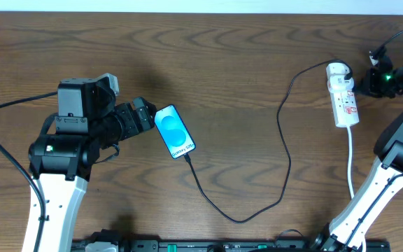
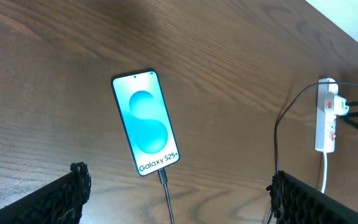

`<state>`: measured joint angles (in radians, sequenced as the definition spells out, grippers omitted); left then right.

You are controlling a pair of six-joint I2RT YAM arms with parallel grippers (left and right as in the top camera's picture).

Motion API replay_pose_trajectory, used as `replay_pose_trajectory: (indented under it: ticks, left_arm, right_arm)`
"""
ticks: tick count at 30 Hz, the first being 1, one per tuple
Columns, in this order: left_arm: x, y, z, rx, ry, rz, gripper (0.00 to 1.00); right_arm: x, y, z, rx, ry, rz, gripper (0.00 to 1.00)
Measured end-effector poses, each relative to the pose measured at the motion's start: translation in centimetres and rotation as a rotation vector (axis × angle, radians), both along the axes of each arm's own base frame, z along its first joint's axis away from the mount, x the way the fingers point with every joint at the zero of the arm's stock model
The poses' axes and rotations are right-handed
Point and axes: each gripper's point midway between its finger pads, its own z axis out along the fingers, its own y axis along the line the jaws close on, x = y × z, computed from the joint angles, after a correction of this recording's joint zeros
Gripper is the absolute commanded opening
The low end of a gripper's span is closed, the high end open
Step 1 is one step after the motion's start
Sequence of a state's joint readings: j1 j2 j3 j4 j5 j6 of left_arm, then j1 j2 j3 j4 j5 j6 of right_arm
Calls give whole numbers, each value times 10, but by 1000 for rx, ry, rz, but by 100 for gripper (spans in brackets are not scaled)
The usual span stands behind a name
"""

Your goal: Plug charger to phone and switch on socket

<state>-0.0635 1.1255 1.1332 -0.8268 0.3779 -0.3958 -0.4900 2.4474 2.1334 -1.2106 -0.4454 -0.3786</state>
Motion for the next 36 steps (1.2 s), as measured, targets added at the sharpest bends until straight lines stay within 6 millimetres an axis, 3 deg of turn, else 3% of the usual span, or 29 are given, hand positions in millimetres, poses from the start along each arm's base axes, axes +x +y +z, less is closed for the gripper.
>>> replay_pose_trajectory:
  ticks: [36]
  left_arm:
    - [0,0,0,0,0,0,94]
  right_arm:
    - [-2,1,-4,-20,29,-14,1]
